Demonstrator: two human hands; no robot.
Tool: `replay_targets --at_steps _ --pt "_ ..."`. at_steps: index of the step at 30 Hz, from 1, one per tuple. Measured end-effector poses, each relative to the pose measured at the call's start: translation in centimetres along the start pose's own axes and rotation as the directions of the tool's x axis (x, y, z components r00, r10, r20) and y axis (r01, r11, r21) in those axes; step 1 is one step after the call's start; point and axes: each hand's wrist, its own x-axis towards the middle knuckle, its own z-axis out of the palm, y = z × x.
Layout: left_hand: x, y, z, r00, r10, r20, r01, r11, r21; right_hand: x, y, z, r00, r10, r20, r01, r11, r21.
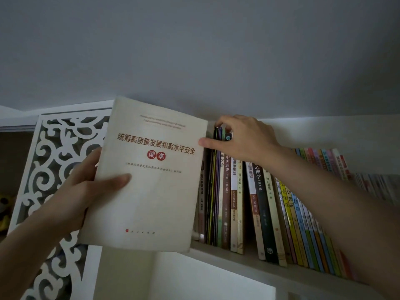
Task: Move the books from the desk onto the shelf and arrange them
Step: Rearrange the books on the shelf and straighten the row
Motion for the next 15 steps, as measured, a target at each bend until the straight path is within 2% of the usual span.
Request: replay_targets --at_steps 2,8,11,15 --pt "0.4 -0.6 0.1 1.000 -0.025 -0.008 0.024 0.998 -0.064 0.1 0.1 -0.2 1.000 -0.005 0.009 0.005 1.000 0.019" --pt "1.7 -2.1 1.6 0.981 -0.174 0.083 0.188 0.959 -0.210 0.2 0.8 -0.6 0.998 -0.018 0.063 0.011 0.995 0.097" --pt "2.2 -2.8 2.0 0.971 -0.224 0.086 0.237 0.950 -0.205 0.3 1.0 -0.6 0.996 -0.043 0.078 0.036 0.996 0.078" --pt "1.5 -2.1 2.2 0.977 -0.210 -0.024 0.208 0.974 -0.087 0.2 1.3 -0.2 0.997 -0.055 0.052 0.051 0.997 0.064"
